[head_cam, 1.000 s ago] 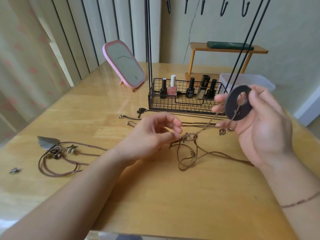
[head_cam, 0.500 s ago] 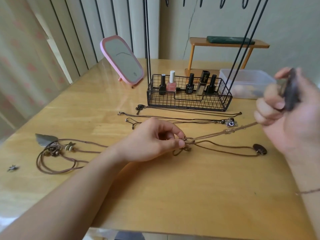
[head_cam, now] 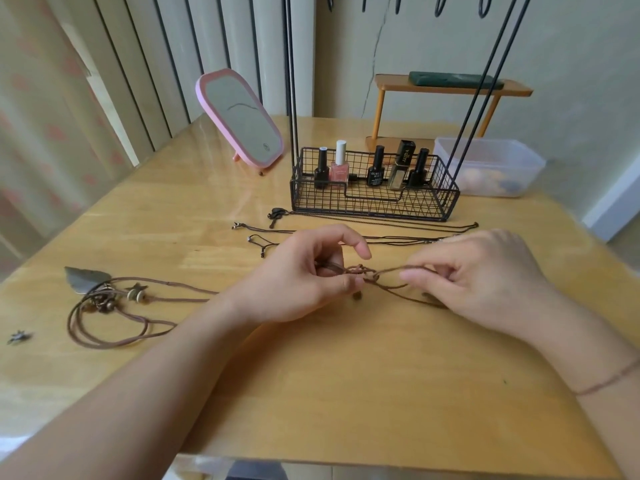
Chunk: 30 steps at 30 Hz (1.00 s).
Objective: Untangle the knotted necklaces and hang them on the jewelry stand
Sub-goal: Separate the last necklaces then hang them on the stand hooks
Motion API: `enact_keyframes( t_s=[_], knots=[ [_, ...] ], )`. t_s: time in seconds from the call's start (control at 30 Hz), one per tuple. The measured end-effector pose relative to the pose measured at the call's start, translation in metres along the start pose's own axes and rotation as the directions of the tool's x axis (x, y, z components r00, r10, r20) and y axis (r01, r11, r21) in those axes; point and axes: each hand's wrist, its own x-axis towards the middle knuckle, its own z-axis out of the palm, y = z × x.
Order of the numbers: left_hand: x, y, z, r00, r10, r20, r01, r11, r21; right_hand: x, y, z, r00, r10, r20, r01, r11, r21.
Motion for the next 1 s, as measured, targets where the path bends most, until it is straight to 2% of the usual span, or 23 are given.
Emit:
enact_keyframes(
  t_s=[0.07,0.13,0.37,0.5,0.57,0.67,0.73,0.83,1.0],
  knots=[
    [-0.001,0.003,0.0,1.0,0.028,0.002,-0.028,0.999,-0.022,-0.001,0.006,0.0,0.994,0.055,-0.091,-0.024,0.95,0.312],
    [0.0,0.004,0.001,0.999,0.038,-0.008,-0.039,0.999,-0.025,-0.001,0.009,-0.002,0.99,0.085,-0.114,-0.018,0.871,0.491],
    [-0.002,0.008,0.004,0.999,0.033,-0.031,-0.035,0.997,-0.074,0.0,0.016,0.0,0.982,0.12,-0.144,0.01,0.734,0.679],
    [-0.001,0.005,0.007,0.991,0.102,-0.088,-0.099,0.994,0.036,0.001,0.018,0.001,0.974,0.152,-0.166,0.028,0.648,0.761],
    [0.0,0.006,0.008,0.983,0.141,-0.116,-0.131,0.987,0.088,0.002,0.016,0.002,0.978,0.167,-0.127,0.018,0.536,0.844],
    [0.0,0.008,0.009,0.948,0.259,-0.183,-0.228,0.958,0.175,0.003,0.009,0.001,0.975,0.221,0.006,-0.061,0.244,0.968],
    [0.001,0.009,0.009,0.919,0.298,-0.258,-0.263,0.951,0.164,0.004,0.006,0.0,0.957,0.274,0.095,-0.131,0.115,0.985],
    [0.0,0.01,0.008,0.896,0.295,-0.333,-0.276,0.956,0.103,0.002,0.01,-0.003,0.93,0.354,0.103,-0.154,0.117,0.981],
    [0.001,0.006,0.005,0.904,0.285,-0.319,-0.298,0.955,0.008,0.0,0.015,-0.004,0.896,0.442,0.042,-0.147,0.207,0.967]
  ],
)
